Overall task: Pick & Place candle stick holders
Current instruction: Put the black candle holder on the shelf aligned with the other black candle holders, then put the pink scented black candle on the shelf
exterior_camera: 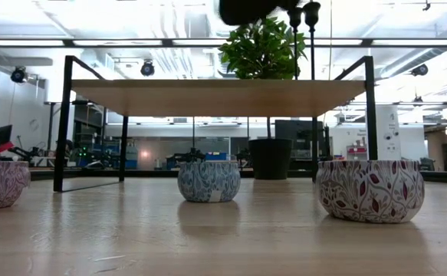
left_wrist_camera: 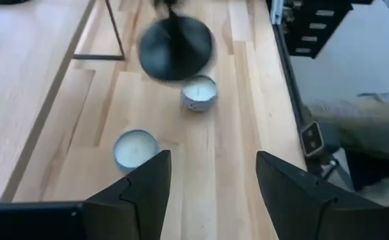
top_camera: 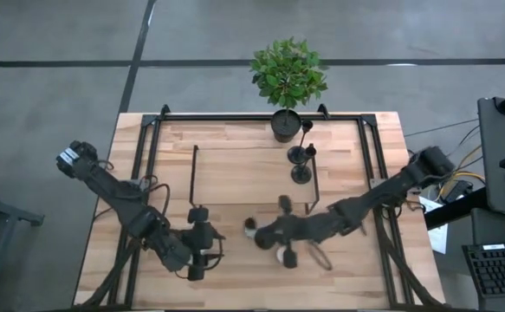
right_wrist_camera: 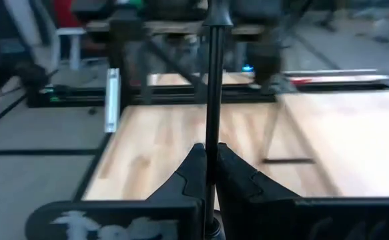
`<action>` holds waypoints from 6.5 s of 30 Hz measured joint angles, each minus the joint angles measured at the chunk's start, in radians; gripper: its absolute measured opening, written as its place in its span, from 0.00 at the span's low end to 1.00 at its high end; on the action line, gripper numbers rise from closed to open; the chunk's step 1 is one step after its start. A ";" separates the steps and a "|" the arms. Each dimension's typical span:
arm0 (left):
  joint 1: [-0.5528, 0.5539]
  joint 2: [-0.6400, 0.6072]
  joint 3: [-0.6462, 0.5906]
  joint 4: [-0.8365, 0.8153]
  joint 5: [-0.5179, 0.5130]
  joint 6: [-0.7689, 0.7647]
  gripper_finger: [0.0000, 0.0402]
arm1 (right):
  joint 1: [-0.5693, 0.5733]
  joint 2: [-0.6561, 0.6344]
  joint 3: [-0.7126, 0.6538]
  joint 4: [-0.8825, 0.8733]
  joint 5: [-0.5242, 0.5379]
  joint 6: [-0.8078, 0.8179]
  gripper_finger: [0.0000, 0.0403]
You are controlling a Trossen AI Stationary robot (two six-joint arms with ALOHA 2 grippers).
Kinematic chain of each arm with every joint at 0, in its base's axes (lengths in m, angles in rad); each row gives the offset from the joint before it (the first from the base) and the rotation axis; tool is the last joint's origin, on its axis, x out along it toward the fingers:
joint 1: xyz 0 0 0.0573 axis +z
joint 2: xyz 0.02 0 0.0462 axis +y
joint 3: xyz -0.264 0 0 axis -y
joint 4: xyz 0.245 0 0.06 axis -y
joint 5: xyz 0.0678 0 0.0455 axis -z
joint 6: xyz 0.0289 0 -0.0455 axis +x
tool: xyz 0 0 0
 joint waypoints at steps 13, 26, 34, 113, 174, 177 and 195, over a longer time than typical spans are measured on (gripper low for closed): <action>-0.018 0.003 -0.335 0.730 -0.121 0.140 0.53 | 0.014 -0.266 -0.386 0.233 0.397 -0.021 0.03; -0.018 0.002 -0.426 0.863 -0.137 0.156 0.53 | 0.020 -0.328 -0.521 0.320 0.614 -0.027 0.03; -0.018 0.002 -0.427 0.863 -0.136 0.158 0.53 | 0.020 -0.328 -0.535 0.317 0.665 -0.030 0.03; -0.017 0.005 -0.429 0.774 -0.128 0.103 0.53 | 0.402 -0.425 -0.564 0.302 0.587 -0.003 0.33; -0.121 0.119 -0.327 0.008 0.176 -0.427 0.45 | 0.444 -0.424 -0.564 0.285 0.470 -0.023 0.16; -0.121 0.119 -0.339 0.009 0.176 -0.428 0.45 | 0.444 -0.424 -0.564 0.285 0.470 -0.023 0.17; -0.121 0.135 -0.359 0.030 0.196 -0.422 0.45 | 0.444 -0.424 -0.565 0.285 0.470 -0.023 0.15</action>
